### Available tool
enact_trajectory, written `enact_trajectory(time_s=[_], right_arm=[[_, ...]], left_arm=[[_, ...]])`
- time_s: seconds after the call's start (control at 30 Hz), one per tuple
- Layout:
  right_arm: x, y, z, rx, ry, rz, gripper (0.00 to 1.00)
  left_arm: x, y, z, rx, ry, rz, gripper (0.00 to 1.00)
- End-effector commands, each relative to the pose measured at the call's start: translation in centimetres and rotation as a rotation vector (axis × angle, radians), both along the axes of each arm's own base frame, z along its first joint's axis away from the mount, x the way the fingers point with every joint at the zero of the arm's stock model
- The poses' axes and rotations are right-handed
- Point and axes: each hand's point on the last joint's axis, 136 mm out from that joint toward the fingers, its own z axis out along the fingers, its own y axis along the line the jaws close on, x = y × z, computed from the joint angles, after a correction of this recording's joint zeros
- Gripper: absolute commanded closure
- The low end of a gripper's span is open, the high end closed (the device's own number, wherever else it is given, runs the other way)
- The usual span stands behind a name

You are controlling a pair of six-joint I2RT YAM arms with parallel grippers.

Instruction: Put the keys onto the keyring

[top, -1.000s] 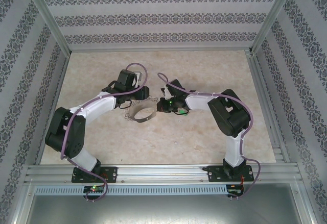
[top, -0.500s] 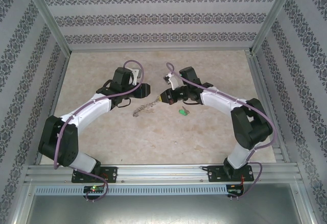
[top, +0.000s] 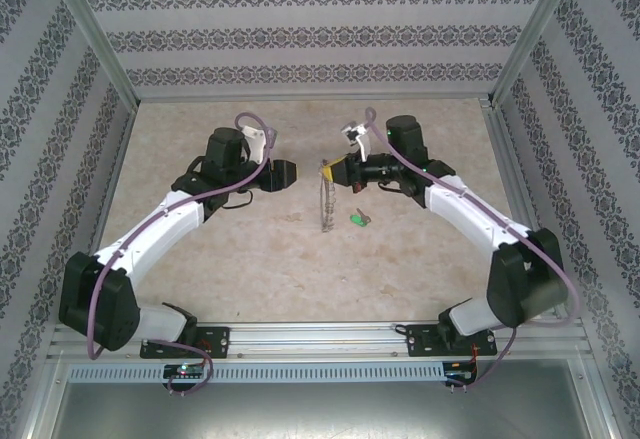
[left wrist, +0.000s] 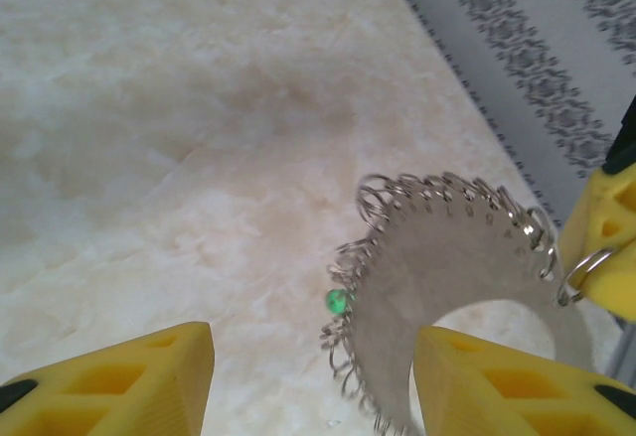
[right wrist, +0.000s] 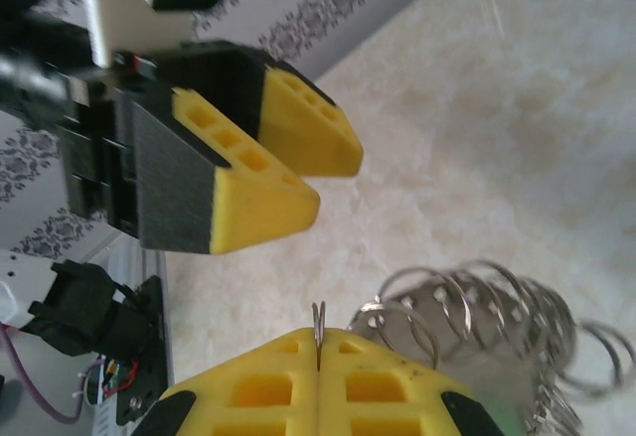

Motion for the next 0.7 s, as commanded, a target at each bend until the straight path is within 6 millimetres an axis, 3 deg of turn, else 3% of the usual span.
enact_trajectory(time_s=[0.0,0.17,0.4,0.67], right_arm=[[-0.8,-0.4,4.7,0.112,-0.124,0.026,1.0],[-1.1,-1.0,8.2,0.207,-0.185,0.0,1.0],[-0.7,-1.3,10.0,0.276,-0.212,-0.052,1.0],[-0.9,-0.9,10.8,0.35,-0.207,-0.036,1.0]], left_arm=[[-0.2,-1.0,5.5,-0.118,-0.138,-0.068,0.45],[-1.2,-2.3,9.5,-0.248,-0.224,-0.157,0.49],[-3.2,-3.4,13.9,-0.436,-0.34,-0.276,0.57],[-4.3,-3.5,15.4,-0.512,-0.386,-0.323,0.61]])
